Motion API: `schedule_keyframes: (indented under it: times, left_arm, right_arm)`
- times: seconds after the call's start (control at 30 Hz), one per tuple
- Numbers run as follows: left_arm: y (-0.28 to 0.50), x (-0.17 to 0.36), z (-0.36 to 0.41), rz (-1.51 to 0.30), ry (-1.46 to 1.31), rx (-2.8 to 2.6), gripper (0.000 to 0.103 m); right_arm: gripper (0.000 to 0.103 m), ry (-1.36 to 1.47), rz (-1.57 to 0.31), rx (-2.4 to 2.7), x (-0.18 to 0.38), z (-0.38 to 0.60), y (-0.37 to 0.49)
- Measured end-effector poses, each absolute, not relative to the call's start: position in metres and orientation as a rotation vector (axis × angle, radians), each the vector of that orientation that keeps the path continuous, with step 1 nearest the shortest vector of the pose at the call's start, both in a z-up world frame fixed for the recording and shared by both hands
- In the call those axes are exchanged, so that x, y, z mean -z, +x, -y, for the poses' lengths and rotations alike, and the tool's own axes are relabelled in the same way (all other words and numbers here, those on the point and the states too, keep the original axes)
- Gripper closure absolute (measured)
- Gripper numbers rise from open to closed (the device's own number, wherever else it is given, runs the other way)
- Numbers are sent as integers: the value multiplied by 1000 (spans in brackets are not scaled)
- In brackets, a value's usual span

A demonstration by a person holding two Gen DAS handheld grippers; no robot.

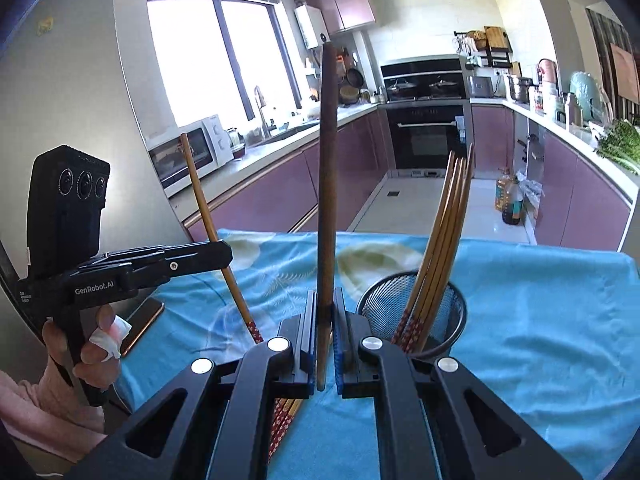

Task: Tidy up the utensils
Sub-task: 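Lower the left tool's chopstick into the mesh cup while the right tool inserts its own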

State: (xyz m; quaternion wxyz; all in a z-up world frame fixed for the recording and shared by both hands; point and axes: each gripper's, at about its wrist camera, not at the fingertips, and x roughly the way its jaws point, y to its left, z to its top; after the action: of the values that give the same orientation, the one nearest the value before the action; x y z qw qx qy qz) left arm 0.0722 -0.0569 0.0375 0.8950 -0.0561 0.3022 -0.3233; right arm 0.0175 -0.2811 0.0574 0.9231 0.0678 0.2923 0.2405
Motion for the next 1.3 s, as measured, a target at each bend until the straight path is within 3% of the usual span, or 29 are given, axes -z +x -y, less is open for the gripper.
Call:
schedule_keyframes:
  times: [0.57, 1.3]
  left_arm:
    - [99, -93, 108, -504, -65, 722, 96]
    - [120, -26, 155, -721, 111, 701, 93]
  right_arm:
    - [97, 99, -489, -406, -94, 307, 32]
    - [94, 112, -709, -356, -33, 294, 79]
